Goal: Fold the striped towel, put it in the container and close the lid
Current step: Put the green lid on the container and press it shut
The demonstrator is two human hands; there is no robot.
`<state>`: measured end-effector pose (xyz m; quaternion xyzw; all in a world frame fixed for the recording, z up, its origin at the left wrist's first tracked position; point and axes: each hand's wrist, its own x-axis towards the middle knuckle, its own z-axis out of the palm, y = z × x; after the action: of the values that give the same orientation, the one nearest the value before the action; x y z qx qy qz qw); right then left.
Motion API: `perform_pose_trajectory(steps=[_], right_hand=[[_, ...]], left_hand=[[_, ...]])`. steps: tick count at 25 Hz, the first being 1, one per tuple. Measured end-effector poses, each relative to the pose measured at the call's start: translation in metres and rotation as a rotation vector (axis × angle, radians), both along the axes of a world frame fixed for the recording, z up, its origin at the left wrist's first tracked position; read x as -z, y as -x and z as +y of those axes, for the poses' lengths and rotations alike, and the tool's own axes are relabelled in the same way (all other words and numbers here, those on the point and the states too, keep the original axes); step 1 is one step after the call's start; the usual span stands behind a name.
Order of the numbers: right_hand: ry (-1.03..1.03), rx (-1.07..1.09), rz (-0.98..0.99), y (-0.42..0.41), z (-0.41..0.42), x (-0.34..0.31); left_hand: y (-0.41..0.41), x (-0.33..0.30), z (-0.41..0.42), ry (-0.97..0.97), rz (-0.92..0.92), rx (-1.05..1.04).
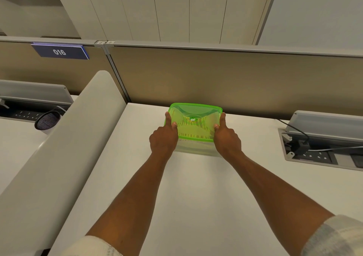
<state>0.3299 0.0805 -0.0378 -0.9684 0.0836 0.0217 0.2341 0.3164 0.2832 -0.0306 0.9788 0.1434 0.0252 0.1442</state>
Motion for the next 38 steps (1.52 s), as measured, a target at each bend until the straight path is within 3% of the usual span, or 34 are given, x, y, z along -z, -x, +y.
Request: perform_pose_trajectory(steps=[21, 28, 32, 38], right_hand=[[0.028, -0.053, 0.019, -0.003, -0.004, -0.003], [0.052, -0.065, 0.032, -0.002, -0.004, -0.006], [0.064, -0.068, 0.042, -0.002, -0.004, -0.007], [0.072, -0.066, 0.038, -0.001, -0.004, -0.006]], left_hand=[[-0.006, -0.008, 0.001, -0.063, 0.039, 0.068], [-0.029, -0.038, -0.003, -0.231, 0.193, 0.177], [-0.048, -0.049, 0.003, -0.147, 0.402, 0.202], [-0.051, -0.048, 0.021, 0.033, 0.492, 0.269]])
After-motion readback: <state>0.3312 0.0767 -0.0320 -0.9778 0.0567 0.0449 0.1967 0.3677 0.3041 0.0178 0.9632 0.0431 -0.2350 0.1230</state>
